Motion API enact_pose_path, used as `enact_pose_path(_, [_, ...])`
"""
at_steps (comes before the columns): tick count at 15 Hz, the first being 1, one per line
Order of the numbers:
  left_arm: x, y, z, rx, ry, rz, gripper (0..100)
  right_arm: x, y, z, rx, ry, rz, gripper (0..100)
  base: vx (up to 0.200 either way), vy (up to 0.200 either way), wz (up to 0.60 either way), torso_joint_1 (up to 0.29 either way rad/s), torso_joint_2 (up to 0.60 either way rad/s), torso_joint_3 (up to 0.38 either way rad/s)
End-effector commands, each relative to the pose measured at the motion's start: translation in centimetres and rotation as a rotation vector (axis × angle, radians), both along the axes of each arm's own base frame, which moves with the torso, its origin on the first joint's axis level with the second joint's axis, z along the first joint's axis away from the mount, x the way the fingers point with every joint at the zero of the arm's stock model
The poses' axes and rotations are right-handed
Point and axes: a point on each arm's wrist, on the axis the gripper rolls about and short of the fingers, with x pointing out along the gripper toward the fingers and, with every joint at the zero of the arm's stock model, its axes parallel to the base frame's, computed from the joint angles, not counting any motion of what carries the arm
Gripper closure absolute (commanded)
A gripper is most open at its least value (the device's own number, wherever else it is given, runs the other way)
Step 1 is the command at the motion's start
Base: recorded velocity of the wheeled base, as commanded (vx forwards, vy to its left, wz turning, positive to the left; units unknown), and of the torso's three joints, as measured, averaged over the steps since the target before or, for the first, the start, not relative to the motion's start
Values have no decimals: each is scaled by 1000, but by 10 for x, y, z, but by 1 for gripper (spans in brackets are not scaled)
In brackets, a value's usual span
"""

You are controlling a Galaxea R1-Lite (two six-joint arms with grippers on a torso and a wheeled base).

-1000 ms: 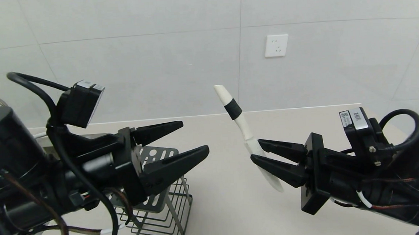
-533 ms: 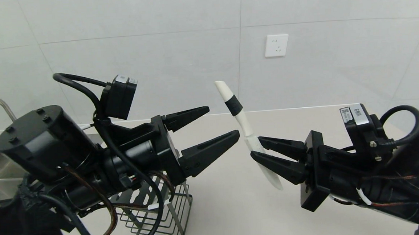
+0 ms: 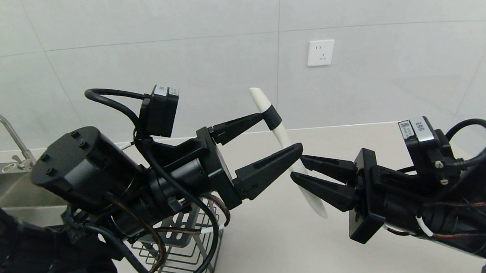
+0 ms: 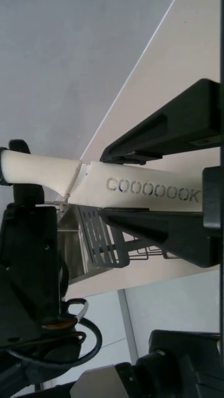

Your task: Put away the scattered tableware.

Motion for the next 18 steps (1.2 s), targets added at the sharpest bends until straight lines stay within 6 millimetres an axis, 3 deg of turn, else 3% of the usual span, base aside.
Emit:
enact_pose_path(1, [4,-4,1,-10,-10,-2,0,-2,1,1,2,-3,7,100,0,0,0,0,0,0])
enact_pose_path(8, [13,-12,12,-89,-31,-19,0,-8,3,8,23,-25,29,100,0,0,0,0,0,0])
enact_pose_path(14, [7,-16,15,-105,-5,-55,0,-8,3,14,42,-43,30,100,0,0,0,0,0,0])
enact_pose_path(15, [7,-16,15,-105,-4,-57,100,-8,3,14,42,-43,30,100,0,0,0,0,0,0])
enact_pose_path(18, [9,-18,19,-117,-18,-58,100,-8,3,14,42,-43,30,100,0,0,0,0,0,0])
